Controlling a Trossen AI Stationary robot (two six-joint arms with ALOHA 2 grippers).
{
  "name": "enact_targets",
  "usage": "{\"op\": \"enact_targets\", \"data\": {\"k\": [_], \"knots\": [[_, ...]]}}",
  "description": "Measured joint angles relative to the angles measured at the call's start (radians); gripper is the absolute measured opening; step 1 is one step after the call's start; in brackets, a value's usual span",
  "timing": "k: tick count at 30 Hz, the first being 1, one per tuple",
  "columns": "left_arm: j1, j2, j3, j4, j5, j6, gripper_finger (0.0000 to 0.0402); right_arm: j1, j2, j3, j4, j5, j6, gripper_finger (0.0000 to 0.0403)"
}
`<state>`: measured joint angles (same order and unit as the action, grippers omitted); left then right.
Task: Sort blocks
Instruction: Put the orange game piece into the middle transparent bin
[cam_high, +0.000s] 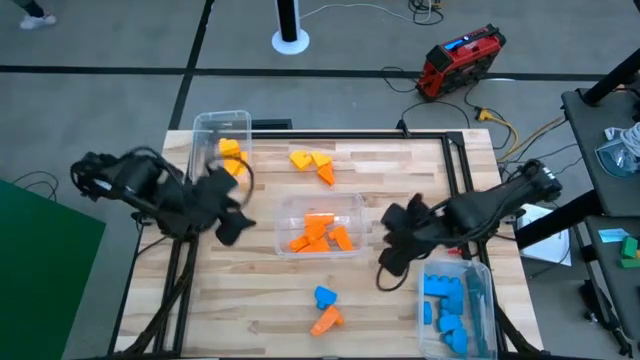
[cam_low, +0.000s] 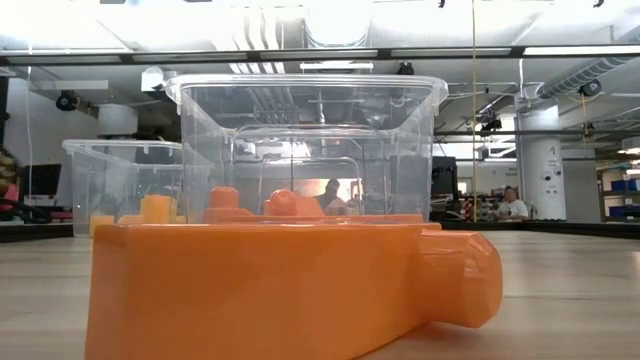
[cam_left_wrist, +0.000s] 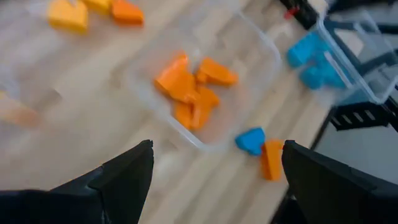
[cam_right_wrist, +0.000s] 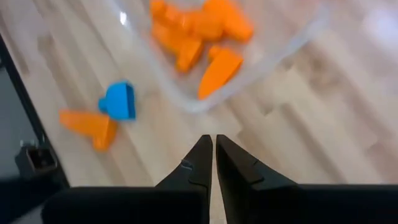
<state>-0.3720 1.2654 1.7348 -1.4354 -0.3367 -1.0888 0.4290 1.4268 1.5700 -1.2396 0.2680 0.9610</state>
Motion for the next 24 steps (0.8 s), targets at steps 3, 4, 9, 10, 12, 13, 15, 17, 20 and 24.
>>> {"op": "enact_targets", "data": {"k": [3, 4, 9, 10, 12, 13, 15, 17, 20, 24], "knots": [[-0.067, 0.064, 0.000, 0.019, 0.012, -0.098, 0.0327, 0.000, -0.053, 0.000, 0.001, 0.086, -0.011, 0.0013], [-0.086, 0.088, 0.000, 0.030, 0.024, -0.129, 0.0327, 0.000, -0.067, 0.000, 0.001, 0.110, -0.012, 0.0013], [-0.191, 0.209, 0.000, 0.095, 0.099, -0.236, 0.0327, -0.001, -0.119, -0.002, 0.002, 0.230, -0.033, 0.0013], [-0.210, 0.231, 0.000, 0.098, 0.101, -0.259, 0.0327, 0.000, -0.127, -0.002, 0.002, 0.245, -0.033, 0.0013], [-0.246, 0.272, 0.000, 0.085, 0.102, -0.319, 0.0327, -0.001, -0.141, -0.002, 0.002, 0.256, -0.035, 0.0013], [-0.260, 0.289, 0.000, 0.076, 0.103, -0.343, 0.0327, 0.000, -0.146, -0.002, 0.002, 0.255, -0.041, 0.0013], [-0.285, 0.319, 0.000, 0.079, 0.102, -0.366, 0.0327, 0.000, -0.152, -0.002, 0.000, 0.238, -0.057, 0.0013], [-0.304, 0.343, 0.000, 0.087, 0.095, -0.380, 0.0327, 0.000, -0.161, -0.002, -0.009, 0.199, -0.069, 0.0013], [-0.326, 0.376, 0.000, 0.125, 0.089, -0.374, 0.0327, 0.000, -0.171, -0.002, -0.021, 0.170, -0.067, 0.0013], [-0.357, 0.446, 0.000, 0.223, 0.076, -0.316, 0.0327, 0.000, -0.177, -0.002, -0.021, 0.172, -0.060, 0.0013]]}}
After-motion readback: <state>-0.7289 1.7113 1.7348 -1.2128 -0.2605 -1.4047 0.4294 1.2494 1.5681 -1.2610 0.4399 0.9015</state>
